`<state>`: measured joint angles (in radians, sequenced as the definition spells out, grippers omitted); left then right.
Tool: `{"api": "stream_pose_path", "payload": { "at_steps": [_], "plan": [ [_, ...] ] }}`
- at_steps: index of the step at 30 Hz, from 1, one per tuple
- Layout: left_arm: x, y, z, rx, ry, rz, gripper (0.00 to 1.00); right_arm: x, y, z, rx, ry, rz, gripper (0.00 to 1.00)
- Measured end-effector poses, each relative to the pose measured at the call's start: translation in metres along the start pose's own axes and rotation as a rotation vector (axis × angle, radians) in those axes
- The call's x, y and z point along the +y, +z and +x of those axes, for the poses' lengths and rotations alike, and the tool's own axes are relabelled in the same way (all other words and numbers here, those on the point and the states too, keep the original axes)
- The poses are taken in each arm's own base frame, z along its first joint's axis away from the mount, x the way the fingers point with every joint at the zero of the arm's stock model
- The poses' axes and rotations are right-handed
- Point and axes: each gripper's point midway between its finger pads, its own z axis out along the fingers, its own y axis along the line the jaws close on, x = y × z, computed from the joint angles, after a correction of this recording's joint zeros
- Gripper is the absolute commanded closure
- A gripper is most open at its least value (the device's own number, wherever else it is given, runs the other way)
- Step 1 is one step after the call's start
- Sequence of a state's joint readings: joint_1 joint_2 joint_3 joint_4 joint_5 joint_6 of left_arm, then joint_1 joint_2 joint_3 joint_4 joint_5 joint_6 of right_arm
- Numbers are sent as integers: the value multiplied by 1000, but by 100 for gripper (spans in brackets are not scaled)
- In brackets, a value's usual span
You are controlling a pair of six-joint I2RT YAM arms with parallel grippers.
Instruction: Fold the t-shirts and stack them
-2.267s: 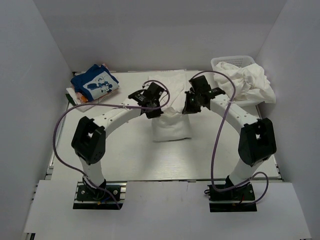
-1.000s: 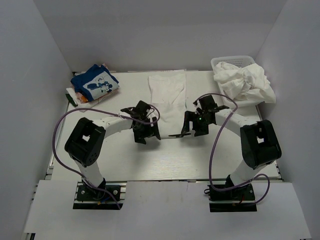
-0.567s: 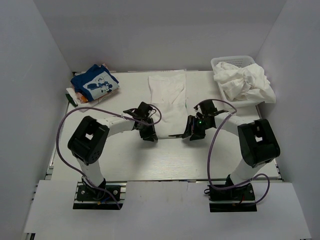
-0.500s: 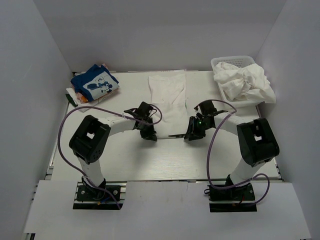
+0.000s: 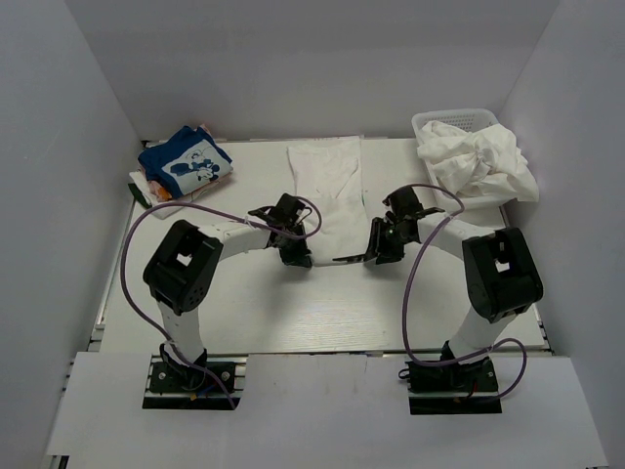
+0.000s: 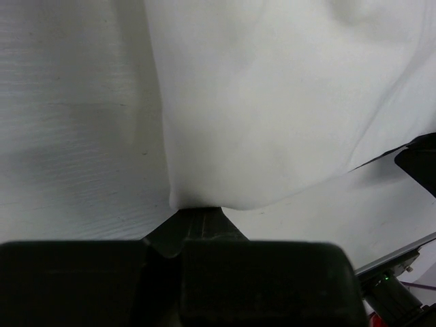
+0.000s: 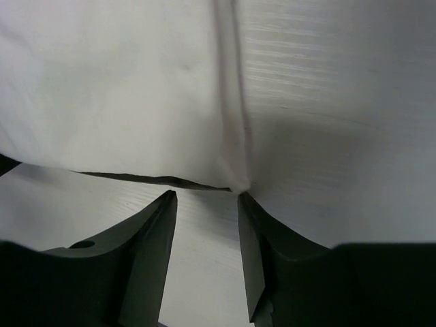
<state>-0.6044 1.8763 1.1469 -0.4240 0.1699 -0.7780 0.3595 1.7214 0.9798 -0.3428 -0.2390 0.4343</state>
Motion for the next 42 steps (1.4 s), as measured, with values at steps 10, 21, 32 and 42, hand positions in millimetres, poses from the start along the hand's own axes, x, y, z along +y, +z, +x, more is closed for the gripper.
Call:
{"api": "stream_pose_path", "payload": {
  "at_steps": [10,21,32,42],
  "plan": [
    [3,-1,0,-24,2,7,100,-26,-12,2,-18,-2,95,50],
    [2,-2,0,-23,4,9,100,-7,3,-14,-52,-68,-29,100],
    [10,-27,29,59,66,-46,100,5,-44,9,-92,-109,-70,100],
    [-26,-119,61,77,163,45,100,33,-131,51,-86,-108,-143,100]
  ]
}}
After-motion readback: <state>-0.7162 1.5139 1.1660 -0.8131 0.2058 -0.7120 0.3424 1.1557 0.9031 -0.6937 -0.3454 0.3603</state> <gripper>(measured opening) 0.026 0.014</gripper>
